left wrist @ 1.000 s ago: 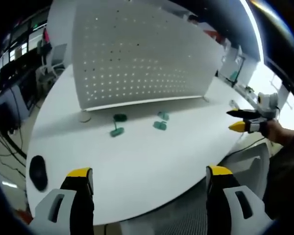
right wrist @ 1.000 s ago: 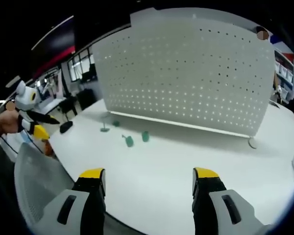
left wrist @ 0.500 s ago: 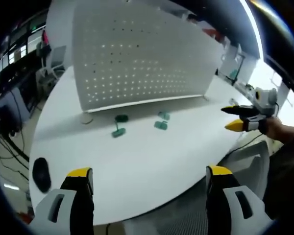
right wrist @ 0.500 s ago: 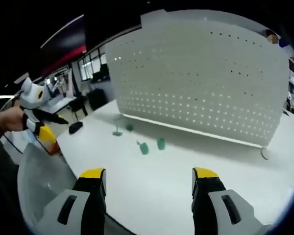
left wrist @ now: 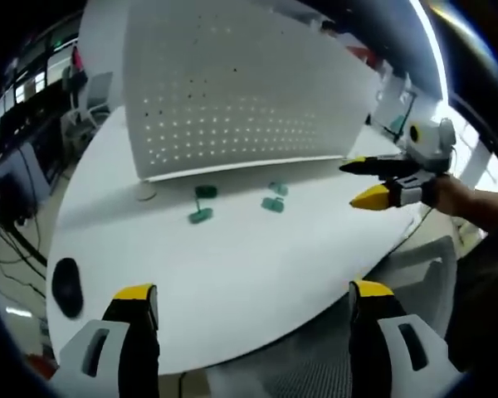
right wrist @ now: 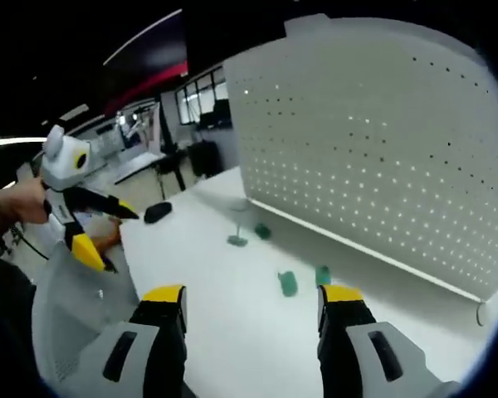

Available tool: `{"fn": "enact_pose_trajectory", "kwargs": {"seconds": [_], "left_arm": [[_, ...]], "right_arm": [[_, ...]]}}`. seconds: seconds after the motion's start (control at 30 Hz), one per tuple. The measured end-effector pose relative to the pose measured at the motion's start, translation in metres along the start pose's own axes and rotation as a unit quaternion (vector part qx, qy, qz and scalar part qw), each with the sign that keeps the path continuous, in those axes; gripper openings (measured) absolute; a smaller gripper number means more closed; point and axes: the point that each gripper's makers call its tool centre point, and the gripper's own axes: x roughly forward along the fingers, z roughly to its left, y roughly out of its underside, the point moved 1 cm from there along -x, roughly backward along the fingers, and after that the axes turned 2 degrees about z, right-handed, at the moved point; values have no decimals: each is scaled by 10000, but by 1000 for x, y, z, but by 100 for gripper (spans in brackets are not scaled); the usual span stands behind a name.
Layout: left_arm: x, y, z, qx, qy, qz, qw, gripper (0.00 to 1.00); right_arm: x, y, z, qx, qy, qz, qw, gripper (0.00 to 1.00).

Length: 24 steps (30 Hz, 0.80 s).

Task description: Insert the hook assembly into the mounting plate slot until the hook locks in place.

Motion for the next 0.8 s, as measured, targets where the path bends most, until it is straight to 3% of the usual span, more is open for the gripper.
{"fn": "enact_pose_trajectory", "kwargs": {"seconds": [0.37, 0.67, 0.8], "left_arm": [[6, 2, 5, -66, 8, 144, 9999, 97], [10, 0, 9, -134, 5, 176, 9998, 97], [12, 1, 12, -187, -2, 196, 9996, 97]], "right_arm": [[49, -19, 10, -271, -550, 181, 9980, 60], [78, -10, 3, -234, -646, 429, 9967, 58], [92, -16, 5, -260, -709, 457, 9961, 56]]}}
